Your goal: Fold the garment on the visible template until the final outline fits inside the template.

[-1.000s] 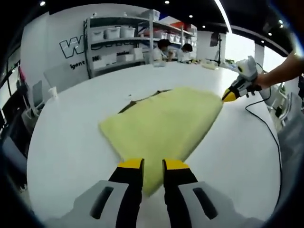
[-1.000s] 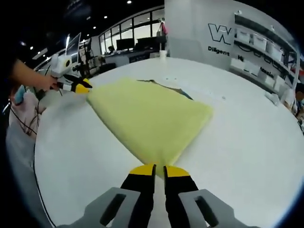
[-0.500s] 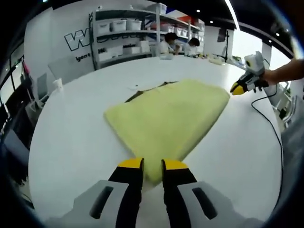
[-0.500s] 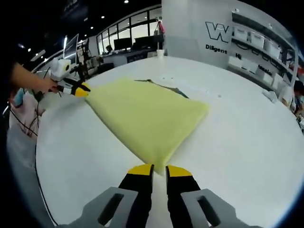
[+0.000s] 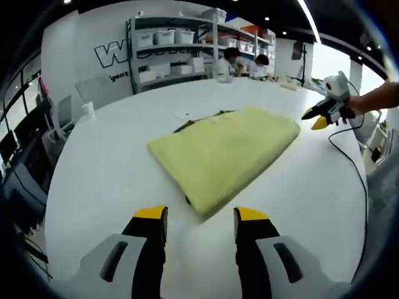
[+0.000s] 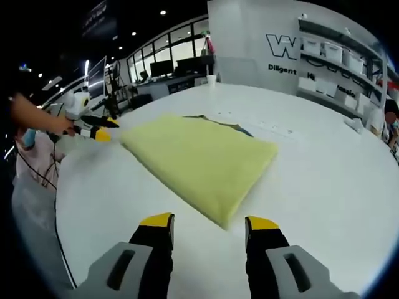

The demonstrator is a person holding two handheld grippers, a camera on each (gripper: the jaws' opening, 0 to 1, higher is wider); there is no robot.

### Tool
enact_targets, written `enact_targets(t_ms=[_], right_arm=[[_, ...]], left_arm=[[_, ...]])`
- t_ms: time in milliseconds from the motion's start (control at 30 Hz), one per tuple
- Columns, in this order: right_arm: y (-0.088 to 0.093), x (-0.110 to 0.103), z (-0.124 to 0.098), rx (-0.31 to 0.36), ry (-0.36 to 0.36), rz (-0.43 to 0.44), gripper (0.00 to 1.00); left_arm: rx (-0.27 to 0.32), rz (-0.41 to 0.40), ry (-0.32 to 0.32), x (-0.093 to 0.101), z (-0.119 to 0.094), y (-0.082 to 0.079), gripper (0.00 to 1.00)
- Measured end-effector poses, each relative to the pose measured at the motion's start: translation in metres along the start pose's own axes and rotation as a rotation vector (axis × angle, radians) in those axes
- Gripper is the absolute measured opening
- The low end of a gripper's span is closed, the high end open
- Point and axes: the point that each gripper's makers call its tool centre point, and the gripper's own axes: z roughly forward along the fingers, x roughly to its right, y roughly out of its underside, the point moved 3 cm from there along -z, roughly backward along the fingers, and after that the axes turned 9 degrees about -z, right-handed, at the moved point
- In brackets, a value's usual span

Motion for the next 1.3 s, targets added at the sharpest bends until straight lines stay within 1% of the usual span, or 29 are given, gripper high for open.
enact_targets(t_ms=[100, 200, 300, 500, 700, 867, 933, 1067, 1300], right_arm=[[-0.003, -0.003, -0.003, 0.013, 0.001, 0.004, 0.45], [-0.006, -0.007, -0.008, 0.025, 0.002, -0.004, 0.49], [-0.009, -0.009, -0.013, 0.033, 0.004, -0.002, 0.52], [-0.01, -0.016, -0.025, 0.055, 0.011, -0.016, 0.57], [-0.01, -0.026, -0.039, 0.066, 0.013, -0.035, 0.63], [-0.013, -0.038, -0.051, 0.087, 0.016, -0.05, 0.69], [-0.013, -0.043, -0.054, 0.094, 0.012, -0.051, 0.73], [-0.01, -0.055, -0.061, 0.099, 0.009, -0.064, 0.77], [-0.005, -0.07, -0.076, 0.114, 0.011, -0.067, 0.82]], left_arm=[[0.005, 0.008, -0.009, 0.001, -0.004, -0.001, 0.48], [0.013, -0.011, -0.017, 0.001, -0.008, -0.003, 0.54], [0.025, -0.044, -0.017, 0.004, -0.012, -0.004, 0.57], [0.032, -0.027, -0.022, 0.011, -0.022, -0.003, 0.61], [0.052, -0.022, -0.027, 0.017, -0.032, -0.006, 0.68], [0.066, -0.011, -0.018, 0.025, -0.043, -0.007, 0.74], [0.063, -0.007, -0.015, 0.028, -0.047, -0.005, 0.77], [0.064, -0.003, -0.01, 0.035, -0.055, -0.002, 0.82], [0.072, 0.012, -0.005, 0.045, -0.068, 0.003, 0.84]])
